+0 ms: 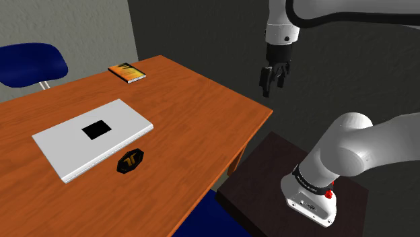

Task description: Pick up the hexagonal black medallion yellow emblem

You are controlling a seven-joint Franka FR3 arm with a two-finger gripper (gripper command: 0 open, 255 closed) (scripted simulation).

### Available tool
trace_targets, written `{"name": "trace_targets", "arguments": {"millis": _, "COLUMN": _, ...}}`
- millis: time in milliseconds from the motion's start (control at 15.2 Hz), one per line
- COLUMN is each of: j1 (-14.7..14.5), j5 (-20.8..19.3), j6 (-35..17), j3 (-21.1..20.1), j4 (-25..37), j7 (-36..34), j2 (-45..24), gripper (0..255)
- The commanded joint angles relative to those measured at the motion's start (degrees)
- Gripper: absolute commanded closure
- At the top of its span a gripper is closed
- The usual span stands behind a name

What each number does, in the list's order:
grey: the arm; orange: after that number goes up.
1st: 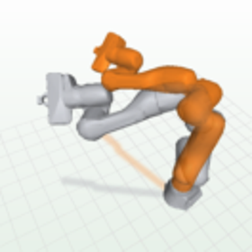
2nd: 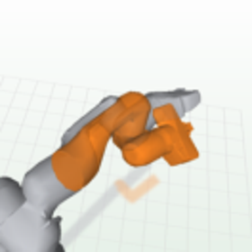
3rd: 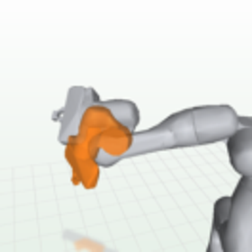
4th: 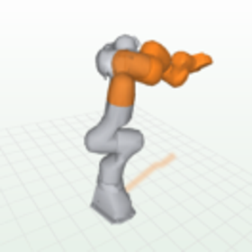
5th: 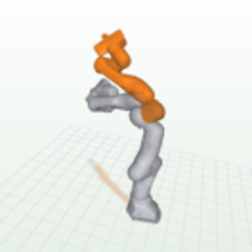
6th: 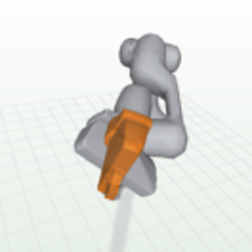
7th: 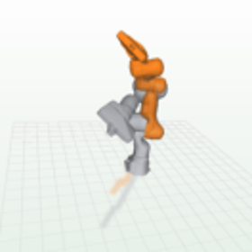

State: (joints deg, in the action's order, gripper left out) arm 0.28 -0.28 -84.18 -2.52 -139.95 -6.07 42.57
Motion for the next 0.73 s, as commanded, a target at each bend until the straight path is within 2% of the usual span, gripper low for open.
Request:
{"name": "trace_targets", "arguments": {"millis": 0, "j1": 0.0, "j5": 0.0, "j6": 0.0, "j3": 0.0, "j4": 0.0, "j7": 0.0, "j2": 0.0, "gripper": 0}}
{"name": "trace_targets", "arguments": {"millis": 330, "j1": -0.59, "j5": 7.83, "j6": -2.14, "j3": -6.75, "j4": -3.71, "j7": -13.19, "j2": 2.33, "gripper": 0}}
{"name": "trace_targets", "arguments": {"millis": 660, "j1": -1.22, "j5": 15.78, "j6": -6.01, "j3": -14.13, "j4": -5.28, "j7": -26.29, "j2": 1.79, "gripper": 0}}
